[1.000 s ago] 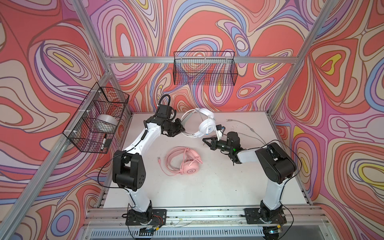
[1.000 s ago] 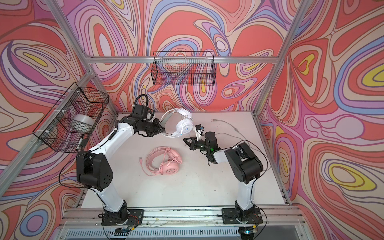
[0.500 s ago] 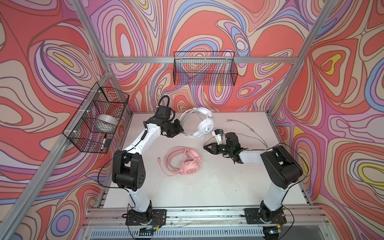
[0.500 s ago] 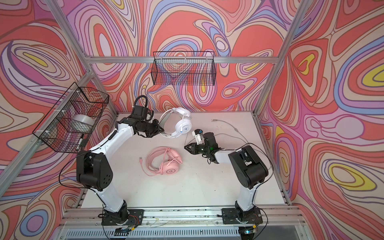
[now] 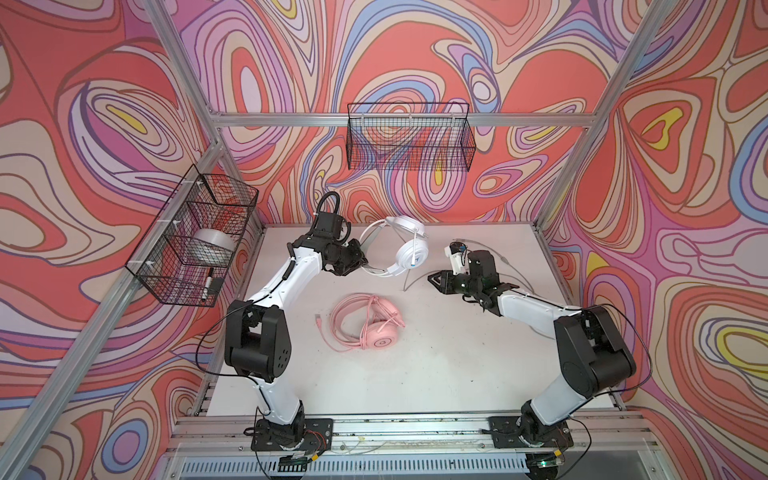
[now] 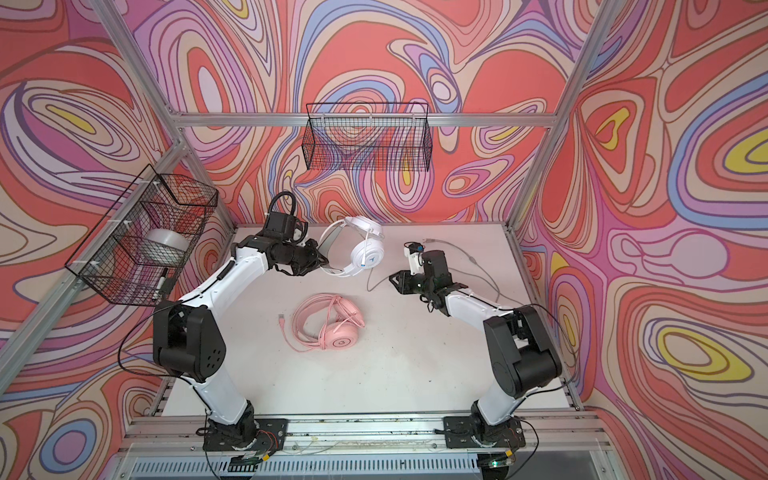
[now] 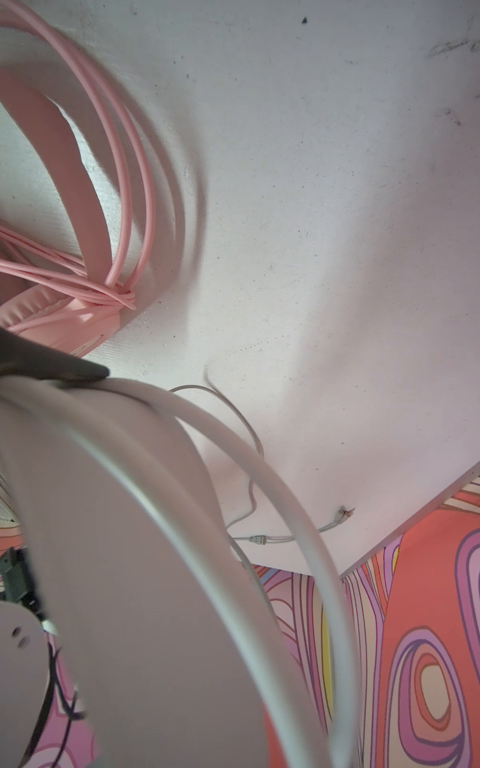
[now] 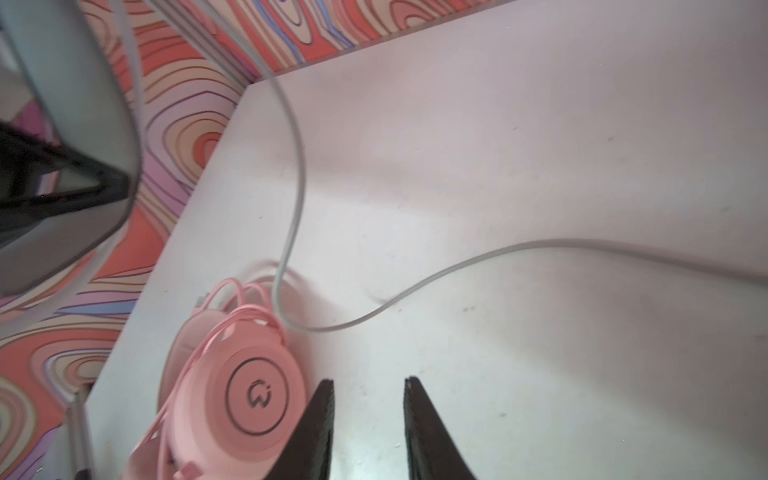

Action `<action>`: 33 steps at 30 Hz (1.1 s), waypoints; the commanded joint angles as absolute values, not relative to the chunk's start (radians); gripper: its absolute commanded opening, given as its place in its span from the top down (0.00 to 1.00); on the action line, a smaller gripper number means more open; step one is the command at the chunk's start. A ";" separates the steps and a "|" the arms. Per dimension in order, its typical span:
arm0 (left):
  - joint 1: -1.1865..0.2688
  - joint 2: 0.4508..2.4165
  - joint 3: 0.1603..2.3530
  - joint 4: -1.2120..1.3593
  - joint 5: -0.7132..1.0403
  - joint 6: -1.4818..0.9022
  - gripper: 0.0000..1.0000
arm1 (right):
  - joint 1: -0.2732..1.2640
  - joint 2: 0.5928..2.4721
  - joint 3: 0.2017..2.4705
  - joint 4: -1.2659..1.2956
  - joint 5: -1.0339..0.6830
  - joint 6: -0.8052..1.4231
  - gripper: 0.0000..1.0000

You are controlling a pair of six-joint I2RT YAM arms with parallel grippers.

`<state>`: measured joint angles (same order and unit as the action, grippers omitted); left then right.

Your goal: Wrap the headphones

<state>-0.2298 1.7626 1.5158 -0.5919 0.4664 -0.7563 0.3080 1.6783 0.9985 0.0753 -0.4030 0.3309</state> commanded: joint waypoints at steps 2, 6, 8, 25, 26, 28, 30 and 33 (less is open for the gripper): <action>-0.227 1.735 1.513 -0.541 0.495 -0.766 1.00 | 0.288 1.845 1.219 -0.157 -0.214 0.229 0.72; -0.227 1.734 1.511 -0.543 0.499 -0.764 1.00 | 0.284 2.020 1.434 -0.270 -0.132 0.181 0.72; -0.227 1.733 1.511 -0.548 0.499 -0.758 1.00 | 0.277 2.100 1.526 -0.300 -0.094 0.172 0.72; -0.227 1.744 1.511 -0.577 0.485 -0.727 1.00 | 0.247 2.412 1.906 -0.523 -0.016 0.157 0.72; -0.227 1.746 1.514 -0.580 0.483 -0.726 1.00 | 0.247 2.412 1.904 -0.531 -0.013 0.156 0.72; -0.227 1.746 1.516 -0.582 0.481 -0.724 1.00 | 0.248 2.406 1.887 -0.544 -0.008 0.153 0.72; -0.227 1.746 1.516 -0.581 0.480 -0.724 1.00 | 0.247 2.395 1.866 -0.558 -0.012 0.148 0.73; -0.226 1.747 1.514 -0.581 0.480 -0.724 1.00 | 0.247 2.372 1.835 -0.607 -0.024 0.138 0.73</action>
<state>-0.2298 1.7626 1.5108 -0.5941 0.4625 -0.7284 0.2497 2.3806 1.8816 -0.4881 -0.0235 0.1532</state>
